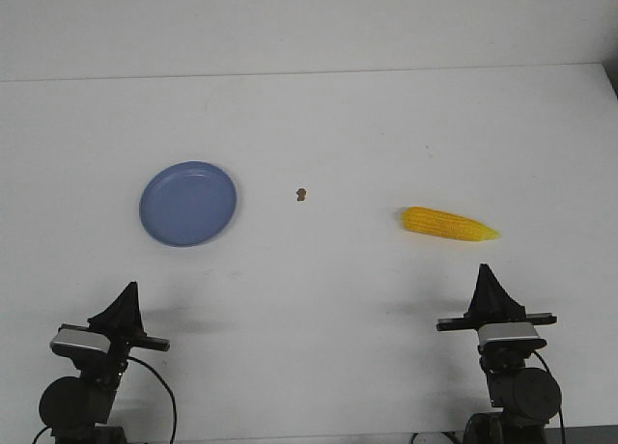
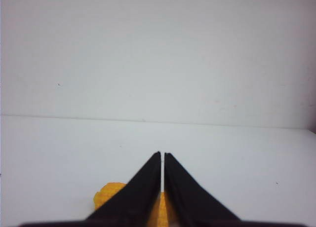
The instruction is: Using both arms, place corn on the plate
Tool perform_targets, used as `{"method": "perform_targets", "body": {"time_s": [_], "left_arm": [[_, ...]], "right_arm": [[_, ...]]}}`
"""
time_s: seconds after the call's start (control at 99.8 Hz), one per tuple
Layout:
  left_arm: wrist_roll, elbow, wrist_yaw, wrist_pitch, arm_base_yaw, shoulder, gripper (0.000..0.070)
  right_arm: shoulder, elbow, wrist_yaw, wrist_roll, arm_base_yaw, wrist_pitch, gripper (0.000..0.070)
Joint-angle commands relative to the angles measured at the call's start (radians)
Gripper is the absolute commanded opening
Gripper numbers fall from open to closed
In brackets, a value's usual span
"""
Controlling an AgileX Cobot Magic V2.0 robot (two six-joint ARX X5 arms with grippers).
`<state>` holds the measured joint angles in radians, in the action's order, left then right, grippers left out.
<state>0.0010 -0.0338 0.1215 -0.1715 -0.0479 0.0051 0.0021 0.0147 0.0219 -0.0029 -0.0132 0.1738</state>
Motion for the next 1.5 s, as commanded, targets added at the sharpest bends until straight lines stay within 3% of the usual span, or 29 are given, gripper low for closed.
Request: {"method": "perform_targets", "body": {"time_s": [0.0, 0.792, 1.002, 1.232, 1.493], "left_arm": [[-0.006, 0.018, -0.002, -0.01, 0.002, -0.002, 0.0013], [-0.006, 0.016, -0.002, -0.017, 0.002, -0.002, 0.0013], [-0.082, -0.039, -0.003, 0.055, 0.002, 0.0, 0.0013], [-0.13, -0.2, -0.062, 0.245, 0.002, 0.027, 0.0012], [-0.201, -0.465, -0.062, 0.4, 0.002, 0.179, 0.0013]], "right_arm": [[-0.001, -0.002, -0.003, 0.007, 0.0, 0.012, 0.0015], [-0.001, -0.002, -0.001, 0.003, 0.0, 0.024, 0.0015], [-0.001, 0.009, -0.004, 0.069, 0.0, 0.024, 0.0015], [0.001, 0.138, -0.005, 0.127, 0.0, -0.174, 0.0015], [0.098, 0.381, -0.004, 0.131, 0.0, -0.478, 0.0015]]}}
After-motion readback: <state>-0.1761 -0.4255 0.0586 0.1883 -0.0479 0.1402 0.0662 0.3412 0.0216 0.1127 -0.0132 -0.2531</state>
